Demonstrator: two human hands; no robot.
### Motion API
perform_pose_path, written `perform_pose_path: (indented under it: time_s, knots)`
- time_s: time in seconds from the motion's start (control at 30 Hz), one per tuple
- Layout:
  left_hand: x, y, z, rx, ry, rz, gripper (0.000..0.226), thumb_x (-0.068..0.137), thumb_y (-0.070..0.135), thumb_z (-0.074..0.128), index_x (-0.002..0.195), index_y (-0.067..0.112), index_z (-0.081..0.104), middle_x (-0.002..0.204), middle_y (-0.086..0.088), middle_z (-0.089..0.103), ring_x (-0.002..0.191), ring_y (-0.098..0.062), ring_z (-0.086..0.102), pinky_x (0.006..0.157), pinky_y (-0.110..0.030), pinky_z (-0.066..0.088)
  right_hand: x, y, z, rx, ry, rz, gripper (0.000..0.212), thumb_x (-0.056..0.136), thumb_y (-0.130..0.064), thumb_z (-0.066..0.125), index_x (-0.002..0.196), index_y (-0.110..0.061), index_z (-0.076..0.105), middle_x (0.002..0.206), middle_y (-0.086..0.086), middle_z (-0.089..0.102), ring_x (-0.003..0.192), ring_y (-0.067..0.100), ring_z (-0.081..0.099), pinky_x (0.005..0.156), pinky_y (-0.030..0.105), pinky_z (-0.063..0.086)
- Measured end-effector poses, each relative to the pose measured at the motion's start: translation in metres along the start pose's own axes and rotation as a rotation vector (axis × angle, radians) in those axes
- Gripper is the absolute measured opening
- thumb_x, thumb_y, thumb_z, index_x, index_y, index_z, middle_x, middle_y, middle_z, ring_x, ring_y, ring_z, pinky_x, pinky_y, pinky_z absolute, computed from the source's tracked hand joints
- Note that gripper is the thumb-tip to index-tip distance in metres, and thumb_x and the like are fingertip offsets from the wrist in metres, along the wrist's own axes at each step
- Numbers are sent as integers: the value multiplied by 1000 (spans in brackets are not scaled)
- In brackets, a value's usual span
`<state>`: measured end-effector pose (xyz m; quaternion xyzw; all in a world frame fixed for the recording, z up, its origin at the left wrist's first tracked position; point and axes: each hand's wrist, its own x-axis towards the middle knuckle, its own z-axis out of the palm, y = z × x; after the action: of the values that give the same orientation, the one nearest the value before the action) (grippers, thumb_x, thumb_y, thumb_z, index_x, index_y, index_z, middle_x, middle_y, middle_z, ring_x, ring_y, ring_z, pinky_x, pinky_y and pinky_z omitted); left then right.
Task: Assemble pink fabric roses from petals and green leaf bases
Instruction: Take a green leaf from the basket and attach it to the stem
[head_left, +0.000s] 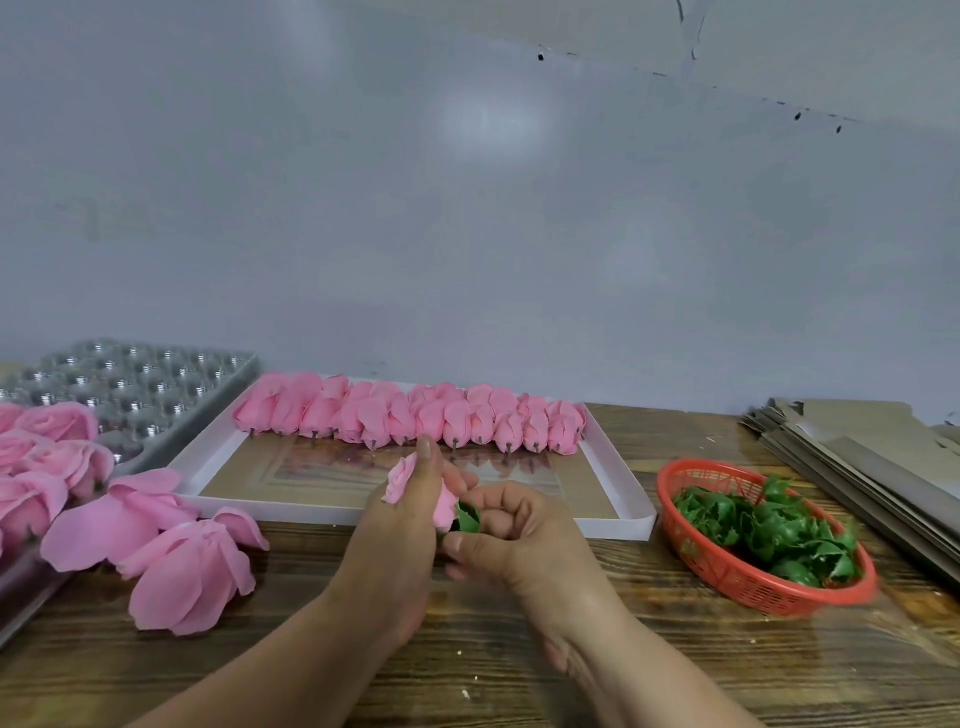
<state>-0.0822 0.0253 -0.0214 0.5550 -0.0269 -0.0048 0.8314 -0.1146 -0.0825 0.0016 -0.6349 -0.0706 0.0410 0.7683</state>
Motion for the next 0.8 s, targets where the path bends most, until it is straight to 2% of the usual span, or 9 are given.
perform_pose_path:
  time_s: [0.1, 0.17, 0.23, 0.33, 0.4, 0.5, 0.6, 0.7, 0.8]
  knots:
    - [0, -1, -1, -9, 1, 16, 49, 65, 68, 49, 58, 21, 60, 91, -5, 72, 79, -24, 65, 59, -36, 50, -1, -1, 1, -121, 32, -59, 19, 74, 14, 67, 80, -3, 66, 74, 8, 68, 59, 11, 62, 55, 22, 53]
    - [-2, -2, 0, -18, -21, 15, 49, 68, 66, 49, 62, 19, 59, 89, -9, 67, 74, -29, 60, 58, -37, 49, -2, -2, 1, -226, 33, -71, 15, 76, 7, 70, 84, -5, 68, 57, 2, 59, 49, 11, 56, 47, 22, 48]
    - [-3, -1, 1, 5, -23, 21, 48, 67, 66, 49, 62, 19, 59, 86, -11, 65, 70, -28, 57, 54, -36, 46, -1, -2, 0, -215, 20, -39, 17, 77, 5, 70, 89, -7, 68, 48, -1, 55, 43, 11, 54, 44, 22, 45]
    - [-3, 1, 1, 51, 12, 42, 47, 64, 67, 48, 60, 22, 62, 78, -9, 67, 56, -21, 56, 47, -29, 43, -1, -2, -3, -69, -27, 20, 23, 76, 12, 65, 83, -8, 74, 58, 9, 59, 52, 16, 61, 52, 21, 52]
    - [-3, 1, 0, 50, -2, 39, 50, 68, 65, 47, 69, 19, 66, 74, -15, 63, 51, -19, 54, 45, -27, 44, 0, 0, -6, -10, -42, 29, 30, 76, 18, 59, 81, -7, 75, 64, 13, 60, 55, 17, 63, 54, 20, 53]
    - [-2, -2, -2, -11, -38, -5, 53, 72, 60, 49, 87, 13, 69, 80, -14, 69, 65, -24, 61, 53, -33, 49, 3, 3, -8, -13, -22, -18, 33, 78, 19, 56, 76, -8, 75, 66, 16, 61, 53, 16, 62, 53, 19, 53]
    - [0, -2, -4, -155, -46, -102, 53, 77, 54, 48, 100, 10, 67, 90, -13, 72, 75, -26, 63, 58, -35, 49, 6, 4, -12, -115, -21, -82, 30, 81, 16, 56, 87, -8, 73, 66, 10, 64, 55, 14, 61, 54, 19, 53]
    - [2, -1, -5, -261, -42, -184, 50, 91, 52, 40, 108, 12, 64, 103, -11, 72, 77, -27, 70, 59, -36, 51, 8, 6, -15, -219, -65, -107, 24, 84, 15, 55, 89, -3, 71, 65, 9, 64, 56, 12, 62, 56, 18, 51]
    - [3, -2, -4, -315, -39, -228, 49, 94, 53, 35, 111, 14, 60, 106, -11, 71, 72, -28, 72, 57, -36, 51, 9, 8, -16, -248, -74, -120, 23, 84, 15, 55, 88, -2, 70, 61, 7, 63, 54, 10, 61, 54, 17, 50]
